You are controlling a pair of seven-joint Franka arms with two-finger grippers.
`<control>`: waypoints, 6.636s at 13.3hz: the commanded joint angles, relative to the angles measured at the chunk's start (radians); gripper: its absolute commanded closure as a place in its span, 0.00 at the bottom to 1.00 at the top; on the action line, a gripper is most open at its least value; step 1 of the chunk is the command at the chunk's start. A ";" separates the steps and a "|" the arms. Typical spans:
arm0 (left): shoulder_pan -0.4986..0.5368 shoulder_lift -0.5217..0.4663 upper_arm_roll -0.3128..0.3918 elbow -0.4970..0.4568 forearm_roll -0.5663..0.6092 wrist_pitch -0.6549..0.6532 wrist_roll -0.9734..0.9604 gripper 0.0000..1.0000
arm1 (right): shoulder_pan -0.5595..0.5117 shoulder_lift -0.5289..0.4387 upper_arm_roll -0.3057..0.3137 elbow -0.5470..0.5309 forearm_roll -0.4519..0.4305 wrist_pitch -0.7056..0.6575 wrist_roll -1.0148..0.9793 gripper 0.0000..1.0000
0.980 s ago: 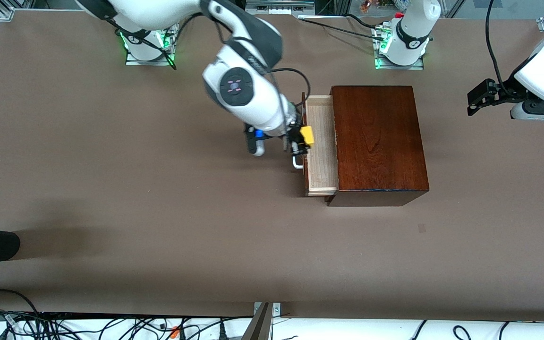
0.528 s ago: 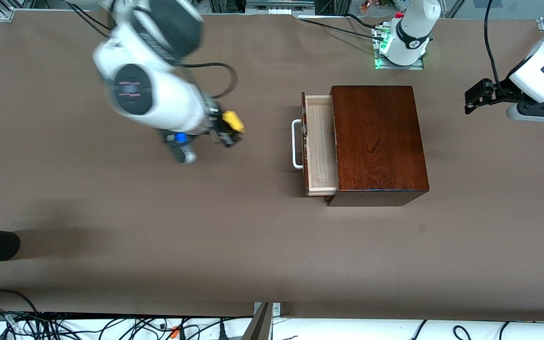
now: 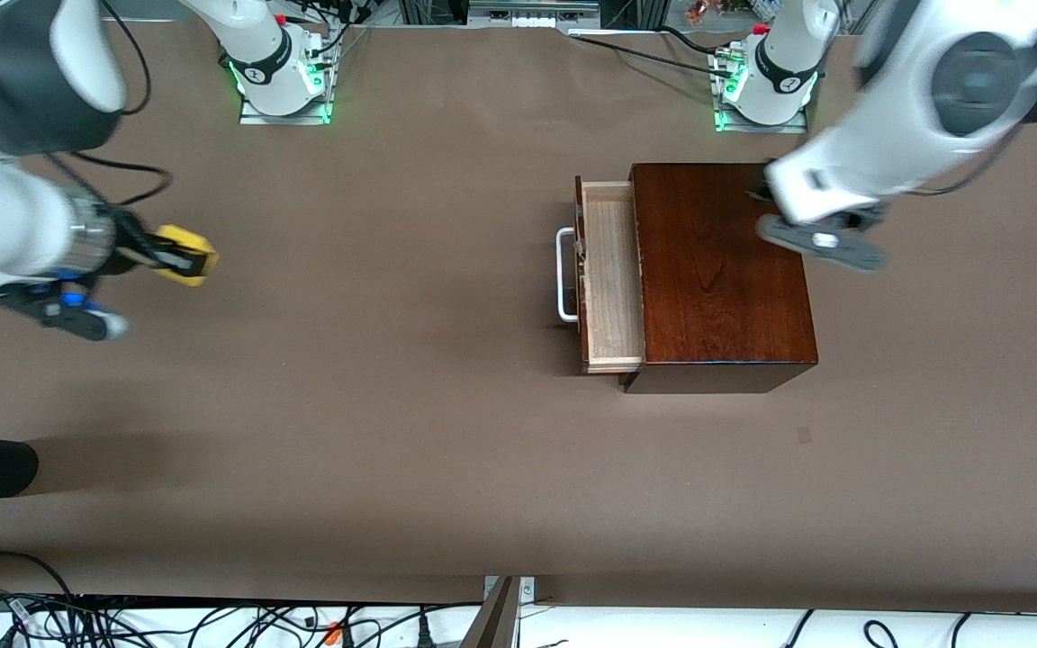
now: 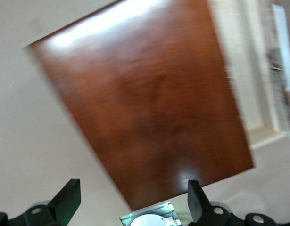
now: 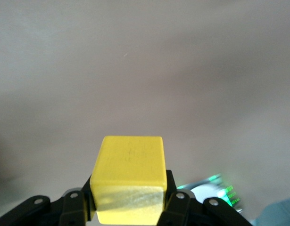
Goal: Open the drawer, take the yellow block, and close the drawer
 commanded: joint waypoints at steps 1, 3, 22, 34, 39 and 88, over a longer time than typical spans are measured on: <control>-0.080 0.084 -0.027 0.104 -0.045 -0.017 0.121 0.00 | 0.010 -0.040 -0.092 -0.111 -0.022 0.091 -0.249 0.80; -0.141 0.147 -0.036 0.156 -0.099 0.001 0.228 0.00 | 0.007 -0.026 -0.128 -0.173 -0.016 0.154 -0.372 0.80; -0.419 0.501 -0.047 0.105 0.099 0.518 0.770 0.00 | 0.016 0.232 -0.126 -0.538 0.153 0.630 -0.458 0.68; -0.315 0.475 -0.039 0.107 0.168 0.331 0.961 0.00 | 0.022 0.110 -0.131 -0.420 0.144 0.452 -0.440 0.00; -0.299 0.474 -0.038 0.106 0.168 0.317 0.962 0.00 | 0.031 -0.116 -0.128 -0.420 0.067 0.354 -0.407 0.00; 0.162 -0.126 0.166 0.028 0.022 0.067 -0.167 0.00 | -0.108 -0.377 -0.028 -0.405 -0.042 0.251 -0.358 0.00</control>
